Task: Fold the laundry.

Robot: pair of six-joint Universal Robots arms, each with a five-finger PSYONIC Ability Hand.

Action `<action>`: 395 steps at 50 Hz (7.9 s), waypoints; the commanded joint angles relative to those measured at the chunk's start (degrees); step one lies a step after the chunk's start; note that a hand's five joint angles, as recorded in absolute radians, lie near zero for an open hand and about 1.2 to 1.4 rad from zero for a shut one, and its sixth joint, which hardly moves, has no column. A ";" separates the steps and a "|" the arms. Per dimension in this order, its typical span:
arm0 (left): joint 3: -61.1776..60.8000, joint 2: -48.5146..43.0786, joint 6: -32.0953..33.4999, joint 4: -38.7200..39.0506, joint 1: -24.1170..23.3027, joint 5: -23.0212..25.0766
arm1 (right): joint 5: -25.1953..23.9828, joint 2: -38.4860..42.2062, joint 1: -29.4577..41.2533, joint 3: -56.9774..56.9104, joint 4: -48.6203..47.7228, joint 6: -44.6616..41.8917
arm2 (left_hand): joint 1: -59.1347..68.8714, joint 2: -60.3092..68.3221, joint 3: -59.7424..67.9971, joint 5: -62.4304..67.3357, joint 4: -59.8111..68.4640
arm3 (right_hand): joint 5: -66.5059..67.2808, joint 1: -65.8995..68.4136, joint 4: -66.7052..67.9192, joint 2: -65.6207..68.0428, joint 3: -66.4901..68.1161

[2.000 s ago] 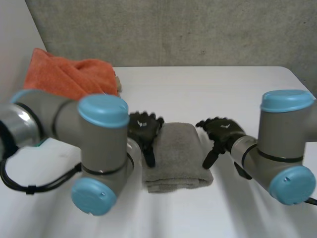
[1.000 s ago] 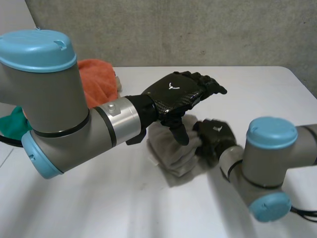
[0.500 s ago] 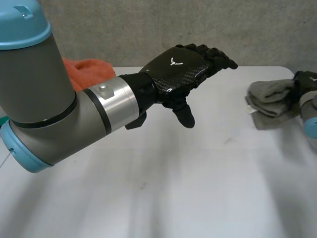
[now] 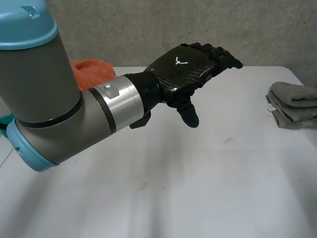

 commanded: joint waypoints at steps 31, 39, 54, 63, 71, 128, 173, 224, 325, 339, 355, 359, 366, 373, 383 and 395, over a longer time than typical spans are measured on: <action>10.62 -8.03 12.19 6.41 24.61 -33.06 | -26.02 -57.01 13.87 76.99 -30.56 -20.11 | -0.55 -1.73 -1.95 -2.57 -1.42 | -2.80 -2.69 -2.04 -2.24 -2.01; 13.08 -24.11 31.53 14.22 30.94 -31.83 | -26.02 -59.39 16.69 83.85 -22.91 -22.92 | -0.72 -1.90 -2.12 -2.74 -1.59 | -2.80 -2.69 -2.04 -2.24 -2.01; 14.50 -26.43 33.94 22.58 29.29 -27.52 | -25.41 -60.01 15.81 88.95 -22.20 -26.97 | 69.24 68.05 67.83 67.21 68.37 | -2.80 -2.69 -2.04 -2.24 -2.01; 5.53 -5.95 22.33 22.05 20.33 -27.08 | -23.04 -60.36 15.81 87.72 -22.29 -26.00 | 69.24 68.05 67.83 67.21 68.37 | -2.80 -2.69 -2.04 -2.24 -2.01; 4.56 3.99 12.67 17.75 10.83 -26.55 | -18.65 -60.45 15.99 86.32 -22.20 -21.62 | 69.24 68.05 67.83 67.21 68.37 | -2.80 -2.69 -2.04 -2.24 -2.01; -34.38 -5.22 7.29 17.22 23.39 -19.26 | -17.94 -44.37 25.48 83.15 -14.02 -35.93 | 13.75 12.56 12.34 11.72 12.88 | 17.28 17.39 18.04 17.85 18.08; -24.71 20.76 7.91 19.94 22.42 -19.61 | -16.36 -70.72 16.88 61.03 9.77 -27.22 | 69.24 68.05 67.83 67.21 68.37 | 67.20 67.31 67.96 67.76 67.99; -24.60 -5.23 12.56 37.52 18.82 -22.25 | -4.40 -44.98 20.30 64.77 -16.14 -32.24 | 69.24 68.05 67.83 67.21 68.37 | 67.20 67.31 67.96 67.76 67.99; -31.55 9.34 31.90 2.20 15.92 -28.57 | -13.54 -72.56 6.41 94.76 -12.11 -37.59 | 69.24 68.05 67.83 67.21 68.37 | 67.20 67.31 67.96 67.76 67.99; -31.12 30.11 32.43 -13.02 16.18 -26.82 | -20.84 -78.82 -4.40 66.72 28.07 -50.26 | 69.24 68.05 67.83 67.21 68.37 | 67.20 67.31 67.96 67.76 67.99; -18.49 -1.62 37.61 10.79 17.76 -26.03 | -11.45 -53.69 7.81 59.43 10.69 -35.94 | 69.24 68.05 67.83 67.21 68.37 | 67.20 67.31 67.96 67.76 67.99; -6.28 -4.00 37.79 17.03 17.06 -26.20 | -6.87 -52.36 11.06 53.28 -0.99 -27.95 | 69.24 68.05 67.83 67.21 68.37 | 67.20 67.31 67.96 67.76 67.99; 9.56 -3.65 30.68 32.15 16.45 -26.81 | -4.76 -54.55 13.35 50.72 -26.74 -15.37 | 69.24 68.05 67.83 67.21 68.37 | 67.20 67.31 67.96 67.76 67.99; 5.01 0.65 24.52 34.19 17.06 -30.24 | -5.11 -61.68 12.82 53.00 -32.05 -11.06 | 69.24 68.05 67.83 67.21 68.37 | 67.20 67.31 67.96 67.76 67.99; -21.61 8.65 24.69 29.00 17.41 -29.98 | -12.30 -61.33 12.47 64.68 -22.73 -11.58 | 69.24 68.05 67.83 67.21 68.37 | 67.20 67.31 67.96 67.76 67.99; -48.95 7.18 24.87 38.73 18.11 -25.50 | -17.85 -53.69 11.34 85.42 -19.83 -25.71 | 69.24 68.05 67.83 67.21 68.37 | 67.20 67.31 67.96 67.76 67.99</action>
